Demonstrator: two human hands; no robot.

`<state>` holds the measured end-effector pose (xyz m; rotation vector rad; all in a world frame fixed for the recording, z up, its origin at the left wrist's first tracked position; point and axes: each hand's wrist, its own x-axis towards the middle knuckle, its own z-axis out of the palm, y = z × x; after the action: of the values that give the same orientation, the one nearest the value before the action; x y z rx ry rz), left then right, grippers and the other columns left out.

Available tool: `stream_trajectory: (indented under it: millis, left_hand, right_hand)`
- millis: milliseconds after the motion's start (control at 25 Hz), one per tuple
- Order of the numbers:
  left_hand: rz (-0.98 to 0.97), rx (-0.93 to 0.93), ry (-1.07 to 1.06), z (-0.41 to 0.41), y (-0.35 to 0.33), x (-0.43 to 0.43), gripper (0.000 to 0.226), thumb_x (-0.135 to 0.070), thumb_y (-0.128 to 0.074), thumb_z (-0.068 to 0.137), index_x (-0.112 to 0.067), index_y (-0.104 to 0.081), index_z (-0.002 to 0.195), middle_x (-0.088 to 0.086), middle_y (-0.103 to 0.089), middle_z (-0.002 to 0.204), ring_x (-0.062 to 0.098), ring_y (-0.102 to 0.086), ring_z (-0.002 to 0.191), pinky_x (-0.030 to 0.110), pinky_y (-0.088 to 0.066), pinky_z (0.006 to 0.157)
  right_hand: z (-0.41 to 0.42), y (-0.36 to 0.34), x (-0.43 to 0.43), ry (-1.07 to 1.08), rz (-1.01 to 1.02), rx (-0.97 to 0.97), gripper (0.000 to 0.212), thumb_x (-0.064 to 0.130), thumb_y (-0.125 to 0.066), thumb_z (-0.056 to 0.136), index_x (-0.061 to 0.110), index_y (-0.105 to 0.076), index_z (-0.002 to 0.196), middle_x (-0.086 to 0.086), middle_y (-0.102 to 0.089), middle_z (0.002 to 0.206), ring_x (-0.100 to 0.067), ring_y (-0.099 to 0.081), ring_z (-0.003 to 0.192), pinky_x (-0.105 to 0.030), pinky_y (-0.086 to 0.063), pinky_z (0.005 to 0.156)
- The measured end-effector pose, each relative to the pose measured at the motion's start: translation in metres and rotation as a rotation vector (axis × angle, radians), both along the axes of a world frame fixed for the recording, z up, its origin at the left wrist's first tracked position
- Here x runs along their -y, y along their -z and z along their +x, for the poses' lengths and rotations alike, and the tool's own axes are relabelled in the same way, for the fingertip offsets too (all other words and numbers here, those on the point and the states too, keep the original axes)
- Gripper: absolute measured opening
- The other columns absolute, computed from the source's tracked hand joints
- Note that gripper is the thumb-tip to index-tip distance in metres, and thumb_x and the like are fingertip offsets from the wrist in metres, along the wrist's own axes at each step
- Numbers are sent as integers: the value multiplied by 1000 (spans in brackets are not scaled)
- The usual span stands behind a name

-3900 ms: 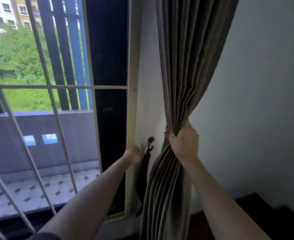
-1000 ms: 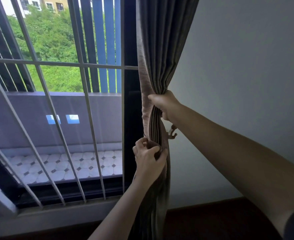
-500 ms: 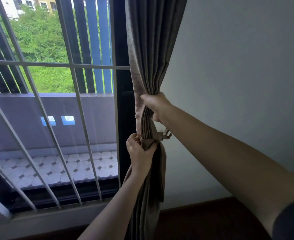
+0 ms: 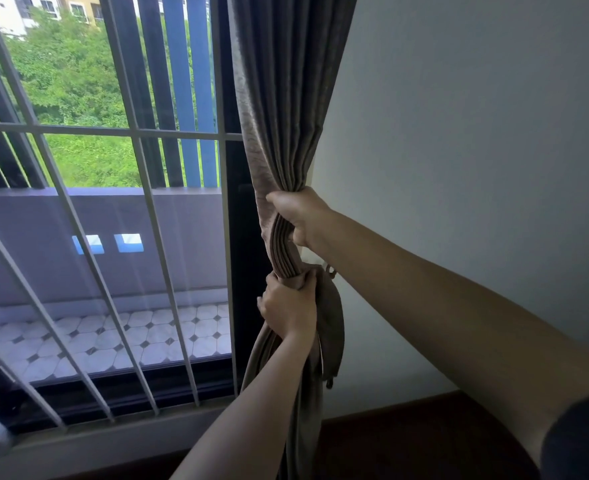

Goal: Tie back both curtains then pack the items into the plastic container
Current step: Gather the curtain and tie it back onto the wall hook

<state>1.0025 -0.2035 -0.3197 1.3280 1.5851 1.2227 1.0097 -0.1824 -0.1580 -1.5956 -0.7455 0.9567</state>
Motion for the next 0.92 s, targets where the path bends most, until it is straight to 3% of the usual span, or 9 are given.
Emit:
stream_trajectory:
  millis: [80,160,240,320,400,520,640,760,920]
  left_hand:
    - [12,-72,-70,0,-1,-2,45,-49,-66,79,-10,-61,99,5,-69,82,23,-63,81,43,-32,111]
    - [20,-82,-89,-3,-3,-5,32,-41,-65,83,-10,-64,91,1,-60,68,20,-54,67,45,-43,101]
    - [12,-87,-61,-9,-4,-6,26,-33,-63,85,-8,-64,88,0,-55,67,17,-50,65,41,-52,82]
    - [4,-122,-41,-13,-3,-5,22,-30,-60,87,-8,-63,87,1,-54,68,17,-50,65,32,-47,68]
    - [4,-150,-29,-15,-3,-4,22,-29,-57,88,-9,-63,85,2,-54,67,18,-51,64,29,-40,63]
    - [17,-164,-8,-17,-1,-3,23,-29,-57,88,-8,-62,80,1,-54,64,20,-55,63,26,-39,60]
    - [35,-159,23,-17,2,-3,27,-33,-58,88,-8,-60,77,0,-55,63,20,-57,63,26,-39,61]
    - [67,-154,35,-18,3,2,28,-36,-61,86,-9,-62,79,-1,-55,64,16,-53,63,26,-43,64]
    - [90,-188,45,-21,4,7,27,-36,-62,86,-11,-61,78,-2,-54,64,15,-52,62,28,-47,65]
  right_hand:
    - [2,-2,4,-21,-14,5,31,10,-53,92,1,-47,121,-16,-61,104,-21,-57,83,-33,-50,69]
    - [7,-3,8,-48,-11,43,33,10,-53,92,1,-45,123,-19,-59,113,-20,-57,82,-31,-47,62]
    - [17,-5,13,-137,23,71,27,11,-59,89,5,-50,114,-13,-60,108,-22,-61,89,-31,-48,69]
    - [35,0,22,-338,74,116,26,7,-65,84,7,-53,107,-5,-61,100,-20,-61,96,-31,-51,78]
    - [61,25,27,-492,97,149,57,-5,-64,73,9,-48,126,-3,-59,114,-20,-57,109,-31,-51,86]
    - [85,84,40,-367,-61,285,89,-11,-58,69,16,-23,147,-3,-36,147,-19,-44,125,-32,-47,87]
    - [84,139,58,-315,-149,497,65,-7,-52,81,13,-35,140,-6,-39,140,-21,-46,118,-28,-43,86]
    - [80,173,58,-209,-81,639,35,16,-59,89,11,-52,123,-11,-54,121,-23,-57,104,-24,-44,77]
    - [84,186,51,-151,-116,745,25,23,-53,93,11,-59,114,-12,-64,106,-26,-61,96,-26,-43,74]
